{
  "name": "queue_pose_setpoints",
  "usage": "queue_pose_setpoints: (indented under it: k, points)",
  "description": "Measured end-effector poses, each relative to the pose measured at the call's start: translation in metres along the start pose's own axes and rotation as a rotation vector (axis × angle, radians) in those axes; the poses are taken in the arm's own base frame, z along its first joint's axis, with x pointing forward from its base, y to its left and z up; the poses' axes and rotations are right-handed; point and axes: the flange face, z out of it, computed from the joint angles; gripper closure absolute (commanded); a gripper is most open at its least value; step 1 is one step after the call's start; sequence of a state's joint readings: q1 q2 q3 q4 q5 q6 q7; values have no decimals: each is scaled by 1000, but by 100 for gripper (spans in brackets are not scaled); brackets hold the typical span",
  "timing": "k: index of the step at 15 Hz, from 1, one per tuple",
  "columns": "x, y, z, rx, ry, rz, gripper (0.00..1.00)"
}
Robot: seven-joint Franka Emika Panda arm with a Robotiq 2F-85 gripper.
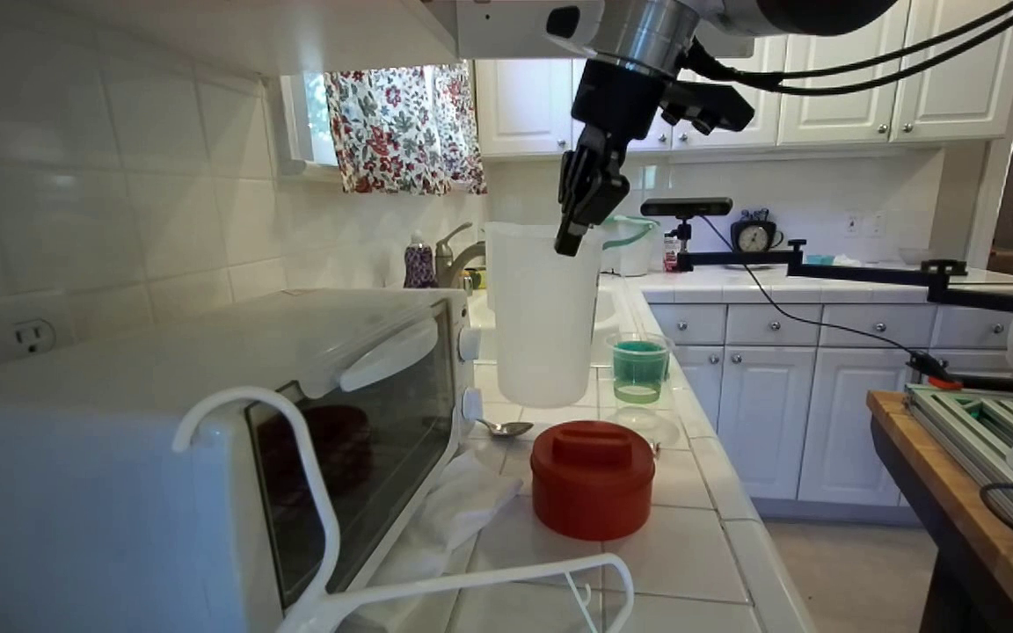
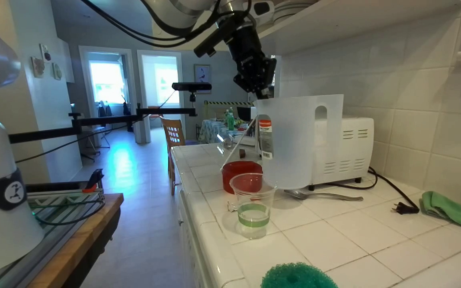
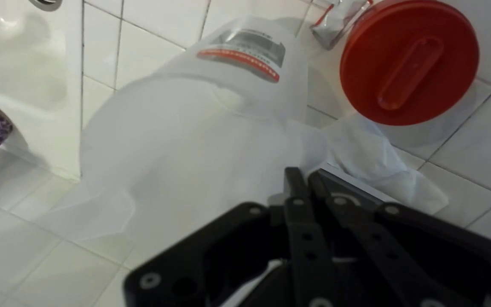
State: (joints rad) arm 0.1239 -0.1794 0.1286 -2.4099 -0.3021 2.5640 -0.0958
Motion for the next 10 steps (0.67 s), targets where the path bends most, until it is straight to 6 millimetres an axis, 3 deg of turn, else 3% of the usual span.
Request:
queue_pose_setpoints:
  k: [4, 10]
  points:
    - [2, -12, -6, 28, -6, 13, 99]
    - [-5, -20, 5, 45, -33, 8, 99]
